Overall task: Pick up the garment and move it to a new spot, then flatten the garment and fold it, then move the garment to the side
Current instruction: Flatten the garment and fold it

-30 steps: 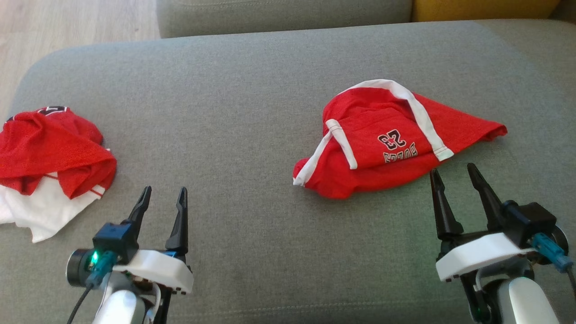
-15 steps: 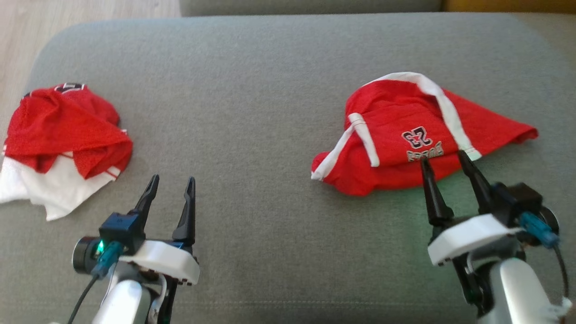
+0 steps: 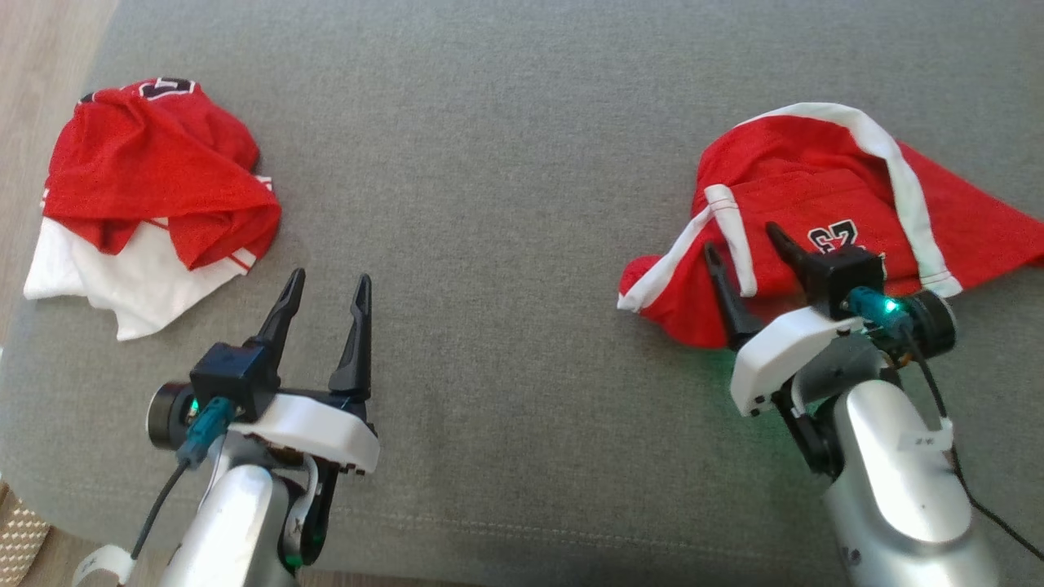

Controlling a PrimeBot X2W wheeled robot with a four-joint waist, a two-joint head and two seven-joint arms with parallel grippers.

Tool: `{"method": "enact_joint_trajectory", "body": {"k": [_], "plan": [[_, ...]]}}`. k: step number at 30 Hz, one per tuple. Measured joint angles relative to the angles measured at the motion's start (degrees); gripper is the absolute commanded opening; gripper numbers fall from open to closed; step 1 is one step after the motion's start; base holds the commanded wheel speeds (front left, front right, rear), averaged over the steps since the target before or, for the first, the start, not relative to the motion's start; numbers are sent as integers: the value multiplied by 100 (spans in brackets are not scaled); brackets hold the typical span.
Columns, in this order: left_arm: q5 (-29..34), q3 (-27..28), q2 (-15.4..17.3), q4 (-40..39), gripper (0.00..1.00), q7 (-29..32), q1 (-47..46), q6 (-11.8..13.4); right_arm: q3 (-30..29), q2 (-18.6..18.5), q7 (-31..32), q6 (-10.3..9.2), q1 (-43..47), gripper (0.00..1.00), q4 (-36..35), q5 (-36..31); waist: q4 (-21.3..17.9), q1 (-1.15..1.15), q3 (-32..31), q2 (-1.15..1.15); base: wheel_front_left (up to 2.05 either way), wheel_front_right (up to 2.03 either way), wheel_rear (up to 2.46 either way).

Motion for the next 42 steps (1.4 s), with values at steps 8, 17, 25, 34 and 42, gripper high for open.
{"method": "enact_joint_trajectory", "body": {"k": [8,17,25,34,42], "plan": [[22,63,-38,41,100,0,-1,-24,-434,-4,77,0,75,0,-283,-64,-61,0,59,0,0,0,0],[86,172,-55,5,100,0,5,-44,-1071,21,75,0,1278,0,-1490,563,-335,0,-28,0,0,0,0],[136,258,-43,-23,100,-1,21,-82,-1659,52,213,0,2361,36,-1847,1340,-660,0,-85,0,0,0,0],[136,269,-27,-18,100,-1,26,-101,-1822,62,-348,0,2346,100,-1433,1757,-780,0,-175,0,0,0,0],[136,290,-18,-15,100,-1,188,-100,-1672,63,-891,0,1856,100,-1733,1411,-771,0,-313,0,0,0,0]]}}
